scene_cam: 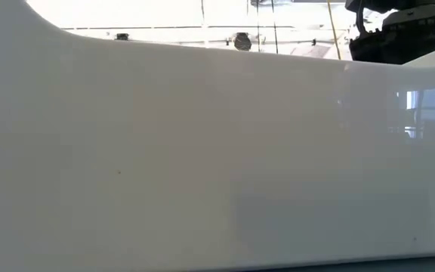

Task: Sort & place blocks by color
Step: Put the blue block into the transparent bin

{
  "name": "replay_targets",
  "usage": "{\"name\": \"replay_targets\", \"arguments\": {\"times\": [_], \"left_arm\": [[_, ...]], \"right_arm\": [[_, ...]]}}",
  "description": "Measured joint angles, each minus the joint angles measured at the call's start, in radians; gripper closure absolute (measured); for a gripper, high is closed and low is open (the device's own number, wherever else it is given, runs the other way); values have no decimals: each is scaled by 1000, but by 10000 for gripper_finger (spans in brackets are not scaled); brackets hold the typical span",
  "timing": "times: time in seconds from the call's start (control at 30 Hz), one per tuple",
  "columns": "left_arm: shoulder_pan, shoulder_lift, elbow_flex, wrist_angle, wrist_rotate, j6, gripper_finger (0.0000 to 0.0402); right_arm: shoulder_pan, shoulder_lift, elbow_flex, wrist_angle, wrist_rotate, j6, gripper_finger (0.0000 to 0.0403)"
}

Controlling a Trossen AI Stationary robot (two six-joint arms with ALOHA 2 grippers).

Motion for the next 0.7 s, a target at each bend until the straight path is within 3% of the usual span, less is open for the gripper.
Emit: {"name": "replay_targets", "arguments": {"times": [0.17,0.53,0.7], "left_arm": [[-31,51,0,4,-11,-100,133],[-29,235,0,58,-9,-94,135],[-28,275,3,77,-6,-52,171]], "right_arm": [[0,0,0,15,1,1,89],[-1,0,0,18,57,-8,89],[-1,0,0,18,79,-8,89]]}}
